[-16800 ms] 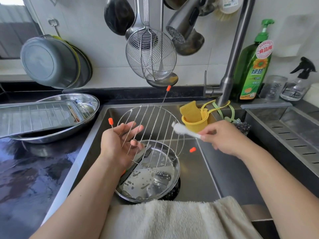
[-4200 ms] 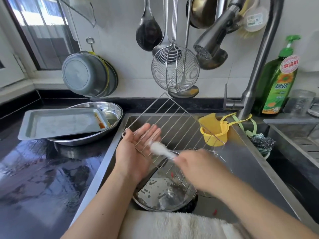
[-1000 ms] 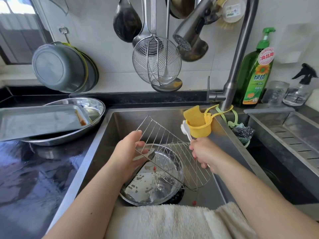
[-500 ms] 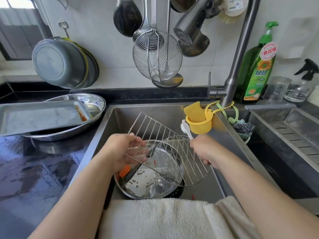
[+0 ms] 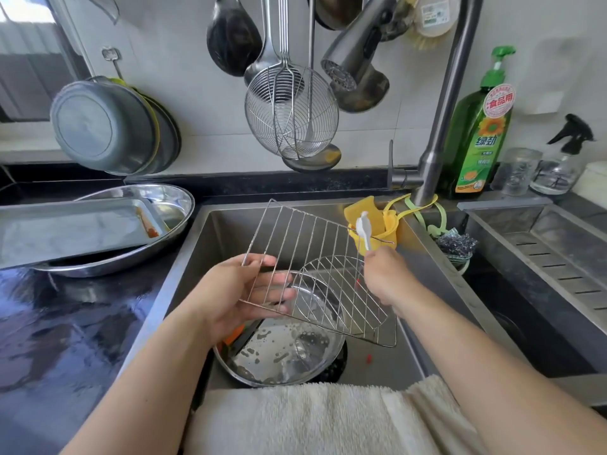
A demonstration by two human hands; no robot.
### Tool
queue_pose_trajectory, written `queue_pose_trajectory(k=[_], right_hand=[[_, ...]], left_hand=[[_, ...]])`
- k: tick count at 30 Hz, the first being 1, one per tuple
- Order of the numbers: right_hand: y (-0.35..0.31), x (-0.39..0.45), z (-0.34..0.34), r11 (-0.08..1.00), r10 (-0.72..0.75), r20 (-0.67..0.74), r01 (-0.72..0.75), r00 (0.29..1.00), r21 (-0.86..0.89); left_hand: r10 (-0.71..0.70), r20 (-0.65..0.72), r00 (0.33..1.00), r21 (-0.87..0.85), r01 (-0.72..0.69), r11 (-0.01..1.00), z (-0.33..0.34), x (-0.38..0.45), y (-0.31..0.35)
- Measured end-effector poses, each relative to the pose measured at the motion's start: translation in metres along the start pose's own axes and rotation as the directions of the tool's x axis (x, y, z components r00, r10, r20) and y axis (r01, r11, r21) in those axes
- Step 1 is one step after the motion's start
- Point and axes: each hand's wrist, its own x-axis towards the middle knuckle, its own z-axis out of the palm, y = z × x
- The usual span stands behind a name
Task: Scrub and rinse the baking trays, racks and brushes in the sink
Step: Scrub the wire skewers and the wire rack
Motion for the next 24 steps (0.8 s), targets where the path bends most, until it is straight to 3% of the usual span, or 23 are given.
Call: queue_pose_trajectory(k=[5, 10, 14, 19, 20, 24], right_hand=[[-0.02, -0.024, 0.008, 0.955, -0.222, 0.105, 0.238, 0.969, -0.178], [-0.015, -0.018, -0.004, 0.962, -0.106, 0.027, 0.109, 0.994, -0.251], [-0.016, -0.023, -0.006, 0.957, -0.09, 0.032, 0.095, 0.995, -0.276], [-0.018, -0.028, 0.004, 0.933, -0.181, 0.269, 0.252, 0.946, -0.257], [-0.015, -0.023, 0.004, 0.931, -0.168, 0.266, 0.242, 0.949, -0.273], [-0.001, -0.002, -0.01, 0.959, -0.055, 0.033, 0.062, 0.998, -0.278]], left_hand=[[0.079, 0.084, 0.993, 0.19, -0.094, 0.977, 0.015, 0.003, -0.011], [0.132, 0.048, 0.99, 0.136, -0.137, 0.981, 0.019, 0.006, -0.011], [0.141, 0.015, 0.99, 0.1, -0.141, 0.985, 0.02, 0.005, -0.011], [0.163, -0.093, 0.982, 0.003, -0.163, 0.987, 0.011, 0.007, -0.006], [0.165, -0.102, 0.981, 0.002, -0.166, 0.986, 0.009, 0.007, -0.005], [0.169, -0.069, 0.983, 0.005, -0.169, 0.986, 0.01, 0.006, -0.004]])
